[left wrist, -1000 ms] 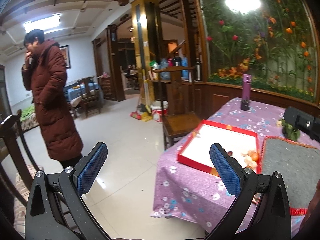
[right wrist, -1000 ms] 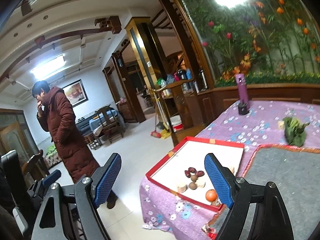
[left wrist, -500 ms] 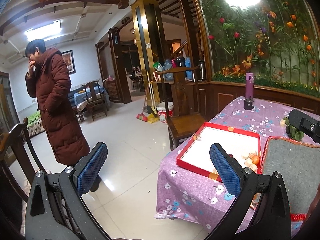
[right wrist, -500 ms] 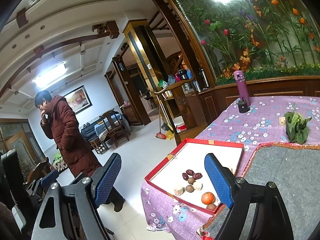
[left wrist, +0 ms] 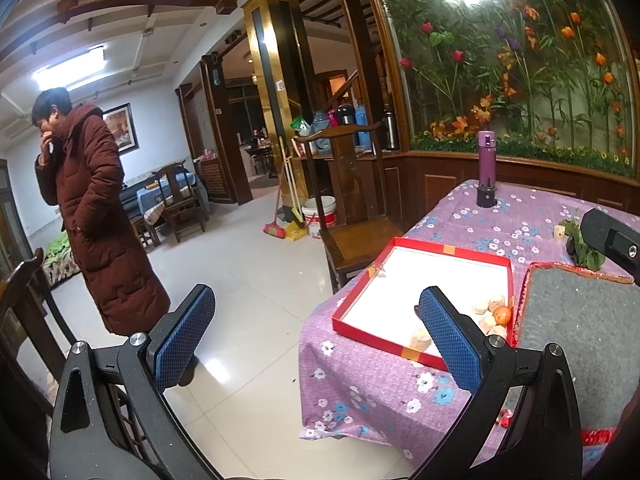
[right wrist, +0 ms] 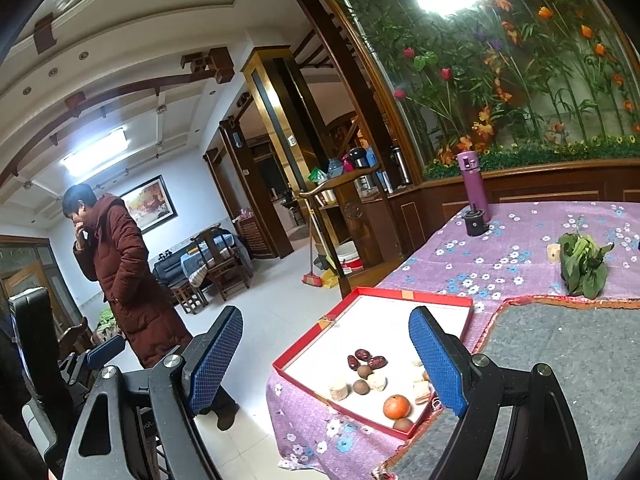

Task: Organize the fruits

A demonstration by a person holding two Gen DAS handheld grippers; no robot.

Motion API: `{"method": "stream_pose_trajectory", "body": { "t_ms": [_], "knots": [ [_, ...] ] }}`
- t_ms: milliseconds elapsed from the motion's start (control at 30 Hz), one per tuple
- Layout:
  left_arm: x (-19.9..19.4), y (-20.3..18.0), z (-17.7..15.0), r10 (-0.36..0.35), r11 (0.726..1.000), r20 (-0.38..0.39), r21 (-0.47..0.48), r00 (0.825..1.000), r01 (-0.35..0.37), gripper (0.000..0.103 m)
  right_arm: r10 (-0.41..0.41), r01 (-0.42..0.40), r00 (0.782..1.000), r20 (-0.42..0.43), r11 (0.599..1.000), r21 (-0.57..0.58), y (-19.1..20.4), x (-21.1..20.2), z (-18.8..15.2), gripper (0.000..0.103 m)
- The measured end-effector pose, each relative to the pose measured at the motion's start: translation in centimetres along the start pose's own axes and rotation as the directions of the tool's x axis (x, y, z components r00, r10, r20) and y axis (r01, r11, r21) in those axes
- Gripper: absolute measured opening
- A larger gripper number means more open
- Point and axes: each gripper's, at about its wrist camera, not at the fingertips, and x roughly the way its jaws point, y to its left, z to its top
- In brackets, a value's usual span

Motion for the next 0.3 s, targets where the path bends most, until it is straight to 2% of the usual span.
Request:
{"method": "stream_pose_trajectory", "body": {
  "t_ms": [67, 167, 300],
  "knots": [
    [0.4, -0.5, 0.2, -0.015, 1.000, 0.003, 0.006, 1.000, 0.015, 0.103, -0.010, 0.010, 1.000, -0.005, 1.000, 0.002, -0.4, 0.4, 0.1, 0.084],
    [0.9, -1.5, 0.6, -0.074, 0.997, 0.033, 0.007, 0.997, 0.074, 0.103, -0.028, 0.028, 0.999, -0.019, 1.000, 0.007, -1.2, 1.1, 0.3, 0.084],
    [1.7, -3.7, 1.4, -0.173, 0.985, 0.030, 0.022, 0.985, 0.172, 0.103, -0.066, 0.067, 0.998, -0.024, 0.997, 0.030, -3.1, 1.7, 0.5, 0.084]
  ]
}}
